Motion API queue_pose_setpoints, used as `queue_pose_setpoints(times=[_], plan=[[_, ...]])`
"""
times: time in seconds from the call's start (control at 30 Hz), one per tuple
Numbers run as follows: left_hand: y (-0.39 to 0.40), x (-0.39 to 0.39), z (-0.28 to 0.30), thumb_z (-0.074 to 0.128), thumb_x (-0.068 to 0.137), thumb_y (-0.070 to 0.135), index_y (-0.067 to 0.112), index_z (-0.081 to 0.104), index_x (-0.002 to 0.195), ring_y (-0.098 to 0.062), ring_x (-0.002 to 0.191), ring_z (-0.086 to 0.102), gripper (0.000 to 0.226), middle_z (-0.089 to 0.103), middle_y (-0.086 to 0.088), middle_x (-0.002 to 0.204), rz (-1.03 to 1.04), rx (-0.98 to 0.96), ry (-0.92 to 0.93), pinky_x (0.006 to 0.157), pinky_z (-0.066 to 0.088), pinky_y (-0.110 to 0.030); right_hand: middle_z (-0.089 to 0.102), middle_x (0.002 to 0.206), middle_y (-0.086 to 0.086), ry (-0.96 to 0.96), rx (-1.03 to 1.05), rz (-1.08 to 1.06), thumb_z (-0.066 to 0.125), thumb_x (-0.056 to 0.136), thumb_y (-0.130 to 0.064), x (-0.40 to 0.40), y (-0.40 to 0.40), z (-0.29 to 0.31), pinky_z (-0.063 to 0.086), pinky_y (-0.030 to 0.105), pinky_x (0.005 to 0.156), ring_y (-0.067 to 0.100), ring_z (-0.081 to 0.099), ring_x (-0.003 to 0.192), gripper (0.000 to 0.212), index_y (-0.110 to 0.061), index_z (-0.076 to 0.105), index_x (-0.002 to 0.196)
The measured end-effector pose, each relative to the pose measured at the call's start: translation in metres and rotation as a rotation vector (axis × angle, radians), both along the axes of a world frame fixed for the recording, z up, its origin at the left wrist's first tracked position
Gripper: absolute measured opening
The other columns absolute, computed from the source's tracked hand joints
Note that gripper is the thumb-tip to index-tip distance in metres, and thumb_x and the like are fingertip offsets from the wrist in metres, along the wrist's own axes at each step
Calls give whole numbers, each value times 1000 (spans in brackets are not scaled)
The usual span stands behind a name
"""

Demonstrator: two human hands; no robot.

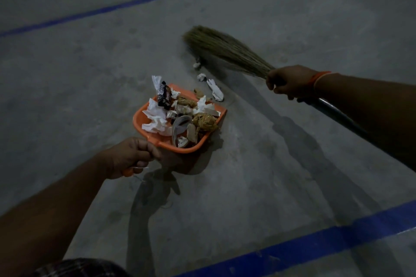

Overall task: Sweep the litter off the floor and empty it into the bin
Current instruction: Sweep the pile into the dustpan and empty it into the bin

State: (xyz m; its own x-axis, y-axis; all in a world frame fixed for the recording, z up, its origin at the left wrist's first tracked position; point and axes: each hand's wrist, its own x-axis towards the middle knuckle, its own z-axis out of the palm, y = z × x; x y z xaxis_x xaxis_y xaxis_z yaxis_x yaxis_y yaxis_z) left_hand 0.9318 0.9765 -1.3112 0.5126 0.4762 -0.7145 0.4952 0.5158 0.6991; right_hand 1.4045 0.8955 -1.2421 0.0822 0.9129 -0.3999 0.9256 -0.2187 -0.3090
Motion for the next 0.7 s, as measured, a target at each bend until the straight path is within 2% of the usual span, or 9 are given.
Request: queue_pose_setpoints(times=[0.17, 0.3, 0.43, 0.53, 0.7], plan=[[0, -3, 1, 41, 91, -18, 2, 74, 78, -8, 39, 37, 40, 49, -14, 77, 22, -27, -30, 35, 31, -16, 62, 96, 6, -56, -85, 69, 59, 96, -18, 11, -9, 0, 53, 35, 54, 25, 66, 71, 10, -28, 57, 99], [1, -10, 3, 39, 91, -19, 2, 74, 76, -8, 38, 37, 43, 48, -17, 86, 31, -15, -11, 34, 31, -15, 62, 84, 4, -73, -111, 111, 60, 95, -17, 21, -37, 1, 56, 38, 52, 25, 64, 65, 17, -33, 56, 92], [1, -20, 3, 38, 90, -21, 2, 74, 74, -8, 38, 36, 46, 52, -18, 84, 27, 8, 0, 38, 29, -15, 63, 83, 8, -36, -131, 64, 60, 94, -16, 21, -81, 4, 51, 25, 45, 28, 63, 62, 19, -34, 57, 91], [0, -29, 4, 38, 90, -21, 2, 74, 73, -8, 38, 35, 47, 53, -19, 82, 51, 7, -1, 36, 29, -15, 62, 88, 4, 17, -159, 28, 60, 95, -15, 16, -118, 5, 47, 17, 44, 28, 64, 65, 15, -30, 59, 96], [-7, -37, 3, 41, 91, -20, 3, 74, 73, -8, 38, 36, 44, 58, -22, 82, 55, 16, 13, 40, 25, -14, 62, 89, -2, 124, -103, -131, 58, 96, -13, 4, -165, 1, 50, 19, 49, 17, 61, 64, 16, -29, 61, 97]])
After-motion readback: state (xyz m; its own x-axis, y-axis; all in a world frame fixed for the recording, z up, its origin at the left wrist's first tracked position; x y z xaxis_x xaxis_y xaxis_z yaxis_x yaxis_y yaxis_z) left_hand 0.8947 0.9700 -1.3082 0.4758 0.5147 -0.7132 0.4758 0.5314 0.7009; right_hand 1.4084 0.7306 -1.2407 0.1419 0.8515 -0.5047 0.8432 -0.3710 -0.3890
